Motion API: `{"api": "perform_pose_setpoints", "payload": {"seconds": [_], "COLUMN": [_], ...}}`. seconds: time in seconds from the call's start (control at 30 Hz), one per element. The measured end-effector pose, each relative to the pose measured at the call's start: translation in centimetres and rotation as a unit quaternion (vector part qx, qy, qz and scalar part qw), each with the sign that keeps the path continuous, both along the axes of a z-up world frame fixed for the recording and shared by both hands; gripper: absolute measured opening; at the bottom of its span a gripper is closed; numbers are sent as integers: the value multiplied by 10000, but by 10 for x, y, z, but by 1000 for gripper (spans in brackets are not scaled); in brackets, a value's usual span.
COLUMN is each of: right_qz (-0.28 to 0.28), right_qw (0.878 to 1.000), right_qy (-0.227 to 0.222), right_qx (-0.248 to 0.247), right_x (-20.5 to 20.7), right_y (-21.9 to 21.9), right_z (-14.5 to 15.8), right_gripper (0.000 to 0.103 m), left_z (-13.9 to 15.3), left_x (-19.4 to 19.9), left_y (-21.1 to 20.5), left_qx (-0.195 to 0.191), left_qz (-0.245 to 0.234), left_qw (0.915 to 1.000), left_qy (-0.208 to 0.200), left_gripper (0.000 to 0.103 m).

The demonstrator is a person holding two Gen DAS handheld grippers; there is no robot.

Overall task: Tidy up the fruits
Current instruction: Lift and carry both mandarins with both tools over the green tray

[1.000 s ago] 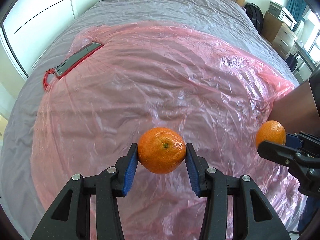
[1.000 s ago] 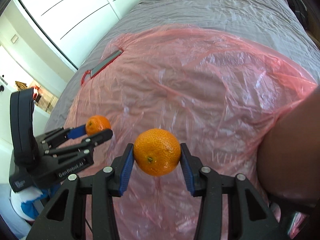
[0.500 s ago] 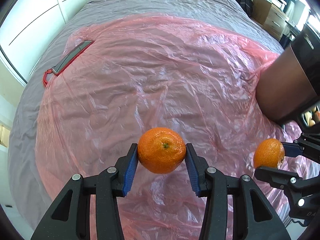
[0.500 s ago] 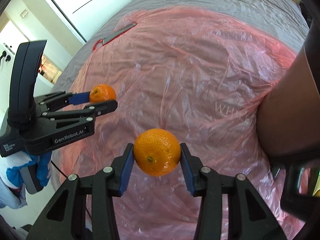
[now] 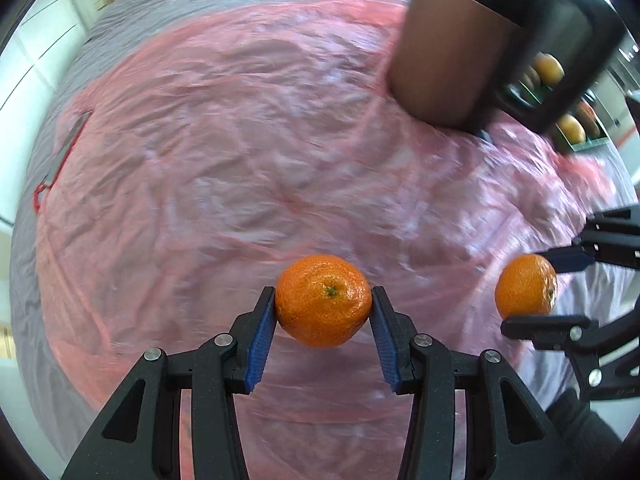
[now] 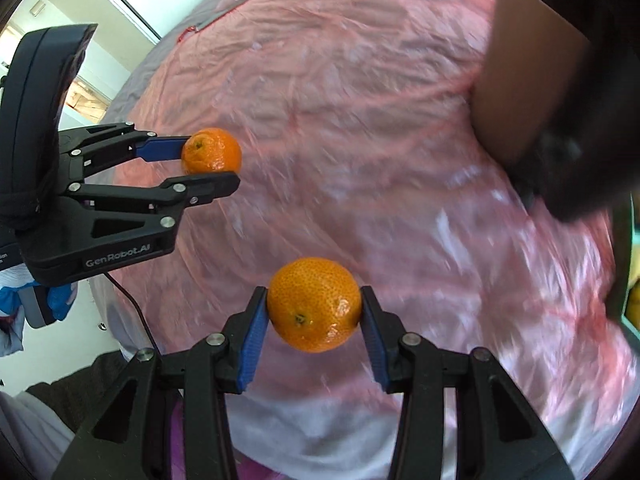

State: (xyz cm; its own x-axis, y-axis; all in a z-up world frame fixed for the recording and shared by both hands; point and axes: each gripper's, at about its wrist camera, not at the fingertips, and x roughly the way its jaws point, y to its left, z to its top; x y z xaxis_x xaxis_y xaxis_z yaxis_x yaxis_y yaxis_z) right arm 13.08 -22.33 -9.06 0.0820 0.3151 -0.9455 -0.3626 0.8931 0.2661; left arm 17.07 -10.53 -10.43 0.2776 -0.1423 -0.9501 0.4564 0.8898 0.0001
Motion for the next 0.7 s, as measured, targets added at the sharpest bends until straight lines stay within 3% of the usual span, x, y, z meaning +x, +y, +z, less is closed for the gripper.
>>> {"api": "perform_pose_setpoints", "payload": {"seconds": [0.33,0.7], "right_qz": [-664,-1468], "right_qw": [9971,9874], "right_qy": [115,-320], "right_qx": [-354,-487], "right_x": [-37,-42], "right_y": [-85,-188], "right_z": [6,33], "right_gripper": [17,17], "left_z": [15,43], "left_x": [-35,-30], "left_y": [-109,-216], "left_qx": [-220,-618], "left_qz": [-1286,-1878], "left_qw": [9914,9802], "left_qy": [57,-95], "left_gripper": [41,41]}}
